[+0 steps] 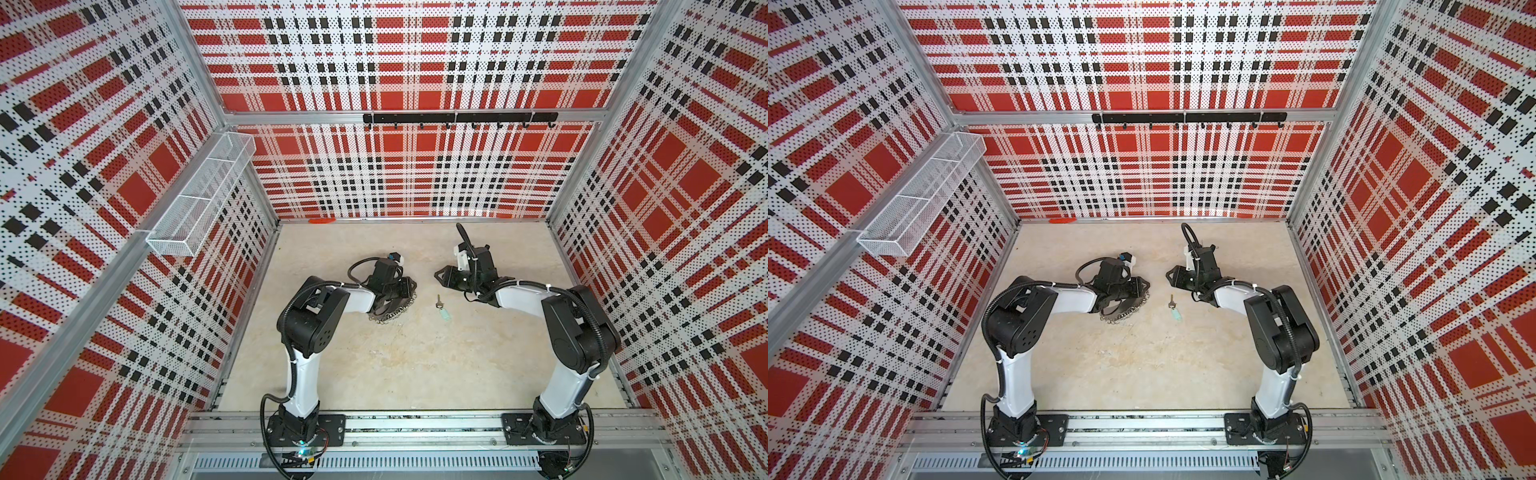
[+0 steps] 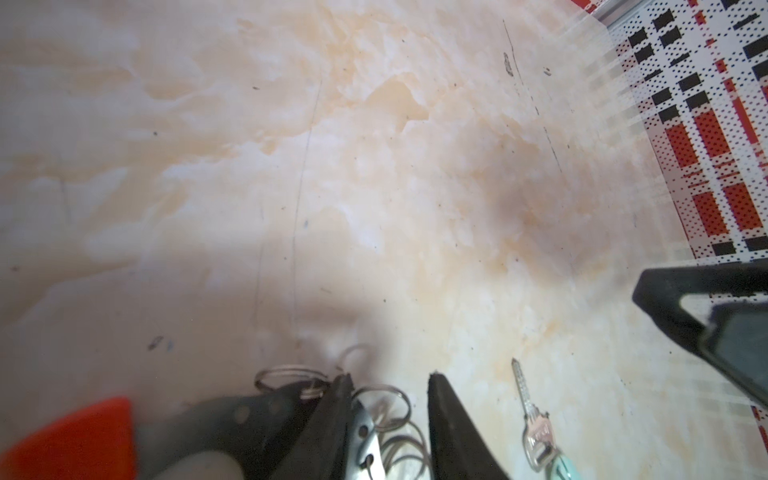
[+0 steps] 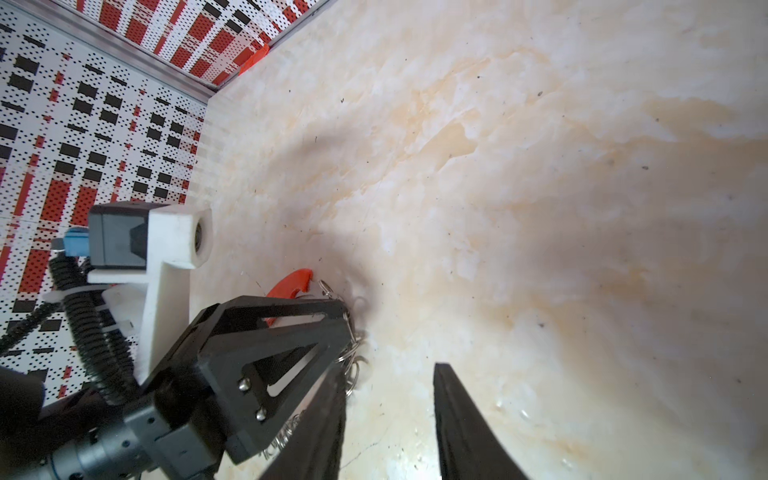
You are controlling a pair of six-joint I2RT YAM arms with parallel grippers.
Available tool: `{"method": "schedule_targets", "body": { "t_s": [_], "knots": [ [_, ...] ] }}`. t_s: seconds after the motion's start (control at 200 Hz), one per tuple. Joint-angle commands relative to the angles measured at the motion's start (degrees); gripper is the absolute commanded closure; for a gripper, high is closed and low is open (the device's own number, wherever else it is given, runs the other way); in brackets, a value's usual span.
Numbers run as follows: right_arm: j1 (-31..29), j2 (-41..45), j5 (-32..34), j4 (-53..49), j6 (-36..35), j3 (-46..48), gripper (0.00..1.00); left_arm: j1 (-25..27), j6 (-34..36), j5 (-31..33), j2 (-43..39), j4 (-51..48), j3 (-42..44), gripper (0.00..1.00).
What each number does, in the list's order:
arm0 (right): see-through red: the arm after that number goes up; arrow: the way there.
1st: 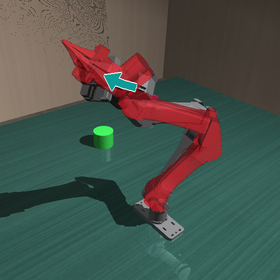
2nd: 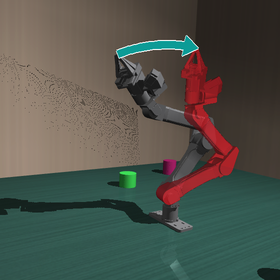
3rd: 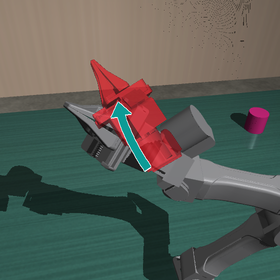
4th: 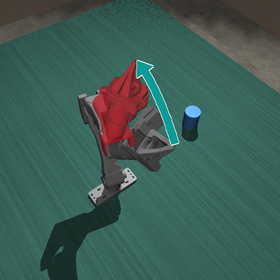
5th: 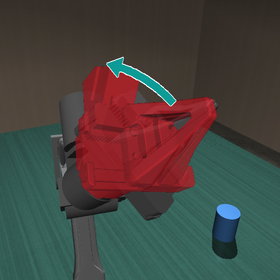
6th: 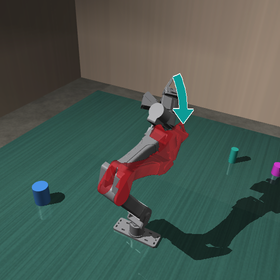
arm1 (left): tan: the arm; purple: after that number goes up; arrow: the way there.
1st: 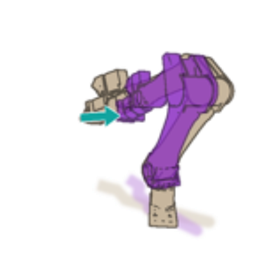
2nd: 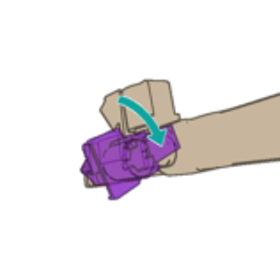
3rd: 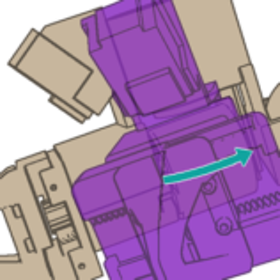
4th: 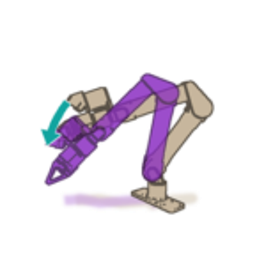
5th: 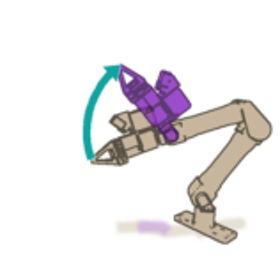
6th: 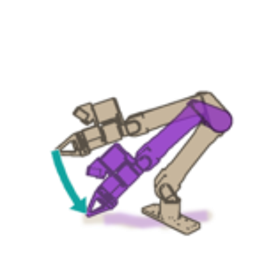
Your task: Put the keys on the keyring
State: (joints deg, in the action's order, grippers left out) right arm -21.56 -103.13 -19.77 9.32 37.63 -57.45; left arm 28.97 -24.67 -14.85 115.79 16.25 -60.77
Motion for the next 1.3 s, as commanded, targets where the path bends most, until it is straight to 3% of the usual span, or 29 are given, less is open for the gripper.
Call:
{"method": "schedule_targets", "body": {
  "t_s": [0.0, 0.341, 0.551, 0.922, 1.293],
  "knots": [
    [0.81, 2.57, -0.72, 0.7, -0.42, 0.37, 0.61, -0.09, 8.16, -0.14, -0.16, -5.2, -2.43, 0.64],
    [-5.34, -4.3, -1.62, -0.5, 0.06, -4.93, 0.66, -3.72, -1.95, -0.75, -9.66, 0.35, 4.67, 0.75],
    [-6.45, -12.51, -2.48, -5.77, -5.41, -13.54, 0.69, -5.97, -3.33, -0.33, -17.0, 1.77, 10.73, 0.76],
    [-6.47, -18.89, -5.49, -11.63, -13.37, -19.43, 0.72, -6.65, -3.22, -1.93, -18.17, 1.94, 12.37, 0.75],
    [-6.52, -21.37, -8.37, -11.52, -14.08, -20.68, 0.81, -6.65, -2.98, -3.21, -18.49, 1.77, 12.21, 0.75]
  ]
}}
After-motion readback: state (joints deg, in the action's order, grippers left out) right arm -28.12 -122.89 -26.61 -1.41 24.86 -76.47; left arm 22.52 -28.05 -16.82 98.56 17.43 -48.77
